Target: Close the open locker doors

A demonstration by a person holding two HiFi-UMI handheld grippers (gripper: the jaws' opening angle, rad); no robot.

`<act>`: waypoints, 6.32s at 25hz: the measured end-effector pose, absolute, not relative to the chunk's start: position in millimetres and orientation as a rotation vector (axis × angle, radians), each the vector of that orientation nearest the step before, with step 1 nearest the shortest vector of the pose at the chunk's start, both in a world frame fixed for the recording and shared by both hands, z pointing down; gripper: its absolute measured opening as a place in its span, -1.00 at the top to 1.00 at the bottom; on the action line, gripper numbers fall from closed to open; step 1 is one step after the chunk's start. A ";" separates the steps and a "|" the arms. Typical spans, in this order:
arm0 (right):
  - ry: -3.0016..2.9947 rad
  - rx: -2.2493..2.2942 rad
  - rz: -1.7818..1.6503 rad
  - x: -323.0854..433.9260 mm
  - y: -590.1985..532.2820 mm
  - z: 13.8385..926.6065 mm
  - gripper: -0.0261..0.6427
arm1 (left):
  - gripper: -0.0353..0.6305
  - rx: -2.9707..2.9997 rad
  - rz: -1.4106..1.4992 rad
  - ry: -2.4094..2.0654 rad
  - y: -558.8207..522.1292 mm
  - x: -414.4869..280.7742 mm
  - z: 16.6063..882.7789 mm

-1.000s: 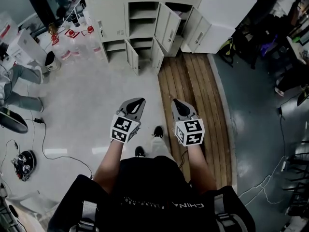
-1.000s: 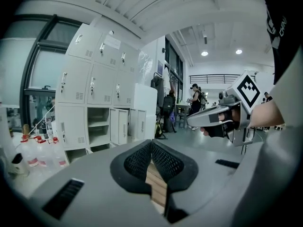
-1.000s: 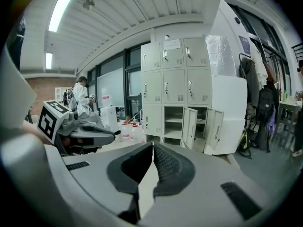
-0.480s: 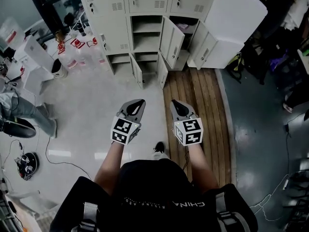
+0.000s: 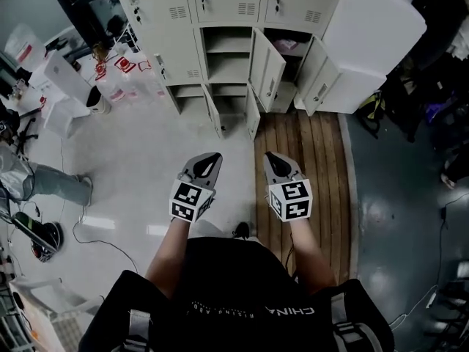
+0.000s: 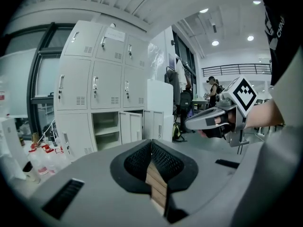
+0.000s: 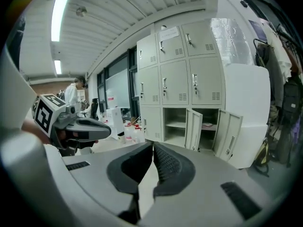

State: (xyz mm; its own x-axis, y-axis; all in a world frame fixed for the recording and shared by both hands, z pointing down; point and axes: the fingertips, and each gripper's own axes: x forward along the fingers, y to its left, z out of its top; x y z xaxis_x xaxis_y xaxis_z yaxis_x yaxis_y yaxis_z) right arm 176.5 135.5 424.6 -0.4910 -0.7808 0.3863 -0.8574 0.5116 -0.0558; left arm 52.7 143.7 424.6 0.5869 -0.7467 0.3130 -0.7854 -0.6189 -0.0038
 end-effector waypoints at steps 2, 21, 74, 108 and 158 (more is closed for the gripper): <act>-2.448 1.361 0.362 177.3 126.9 428.8 0.82 | 0.83 2.667 0.436 -1.305 134.8 54.5 427.5; -2.349 1.482 0.347 138.4 -37.0 425.2 0.82 | 0.83 2.723 0.356 -1.183 -46.7 12.1 432.6; -2.362 1.436 0.312 151.7 -242.9 414.8 0.82 | 0.83 2.757 0.279 -1.070 -225.6 44.6 412.6; -2.342 1.361 0.434 261.4 -292.3 476.6 0.52 | 0.64 2.683 0.420 -1.019 -222.1 168.4 467.1; -2.458 1.072 0.506 60.5 -291.0 469.3 0.65 | 0.55 2.637 0.575 -1.213 -292.7 52.9 492.7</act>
State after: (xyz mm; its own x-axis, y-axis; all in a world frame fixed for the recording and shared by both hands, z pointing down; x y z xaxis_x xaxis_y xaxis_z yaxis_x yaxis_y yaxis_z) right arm 60.5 -291.0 469.3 -0.6206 -0.6036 0.5006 -0.7522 0.6385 -0.1626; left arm 52.9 -292.7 492.7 0.5918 -0.6893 0.4180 -0.7600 -0.6500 0.0042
